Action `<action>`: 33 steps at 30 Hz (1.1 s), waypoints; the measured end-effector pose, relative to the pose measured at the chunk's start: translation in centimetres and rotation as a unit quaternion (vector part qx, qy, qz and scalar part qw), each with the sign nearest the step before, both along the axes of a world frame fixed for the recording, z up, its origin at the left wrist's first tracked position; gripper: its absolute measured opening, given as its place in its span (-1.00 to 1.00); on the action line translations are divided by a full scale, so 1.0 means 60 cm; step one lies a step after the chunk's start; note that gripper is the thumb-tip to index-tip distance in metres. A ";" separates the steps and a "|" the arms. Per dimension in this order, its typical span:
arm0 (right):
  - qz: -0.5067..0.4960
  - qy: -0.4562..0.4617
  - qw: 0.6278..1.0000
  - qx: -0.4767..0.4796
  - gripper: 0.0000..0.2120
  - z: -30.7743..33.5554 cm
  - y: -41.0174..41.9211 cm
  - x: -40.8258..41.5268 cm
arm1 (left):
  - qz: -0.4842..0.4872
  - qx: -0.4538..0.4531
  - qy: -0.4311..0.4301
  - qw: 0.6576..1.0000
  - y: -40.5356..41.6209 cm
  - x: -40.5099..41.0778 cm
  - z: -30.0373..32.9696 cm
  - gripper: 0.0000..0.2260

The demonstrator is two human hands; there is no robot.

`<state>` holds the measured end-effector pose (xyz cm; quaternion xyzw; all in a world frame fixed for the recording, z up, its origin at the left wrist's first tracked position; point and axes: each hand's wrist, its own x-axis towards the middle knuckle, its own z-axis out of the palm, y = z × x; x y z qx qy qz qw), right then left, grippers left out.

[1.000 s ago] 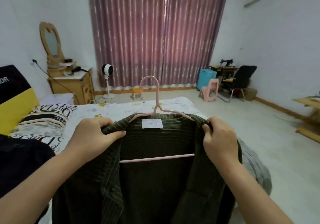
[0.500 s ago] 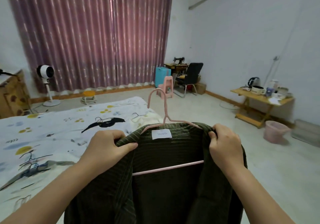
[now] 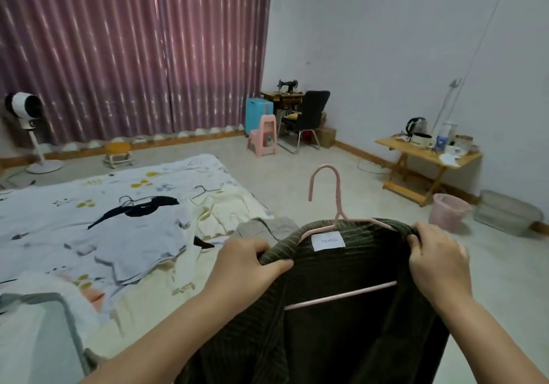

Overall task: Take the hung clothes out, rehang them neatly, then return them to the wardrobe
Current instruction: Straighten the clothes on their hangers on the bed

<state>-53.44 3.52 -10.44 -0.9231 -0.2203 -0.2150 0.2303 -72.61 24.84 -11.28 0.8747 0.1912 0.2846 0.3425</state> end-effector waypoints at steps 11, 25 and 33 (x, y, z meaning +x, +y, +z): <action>0.004 0.019 0.998 -0.053 -0.87 -0.033 0.124 0.248 | -0.036 -0.087 0.051 0.994 0.102 0.227 -0.059 -0.70; 0.074 0.089 0.986 -0.120 -0.90 -0.134 0.383 0.521 | 0.079 -0.148 0.100 0.981 0.296 0.456 -0.153 -0.74; 0.148 0.126 0.971 -0.138 -0.88 -0.235 0.595 0.696 | 0.199 -0.167 0.115 0.959 0.456 0.603 -0.241 -0.75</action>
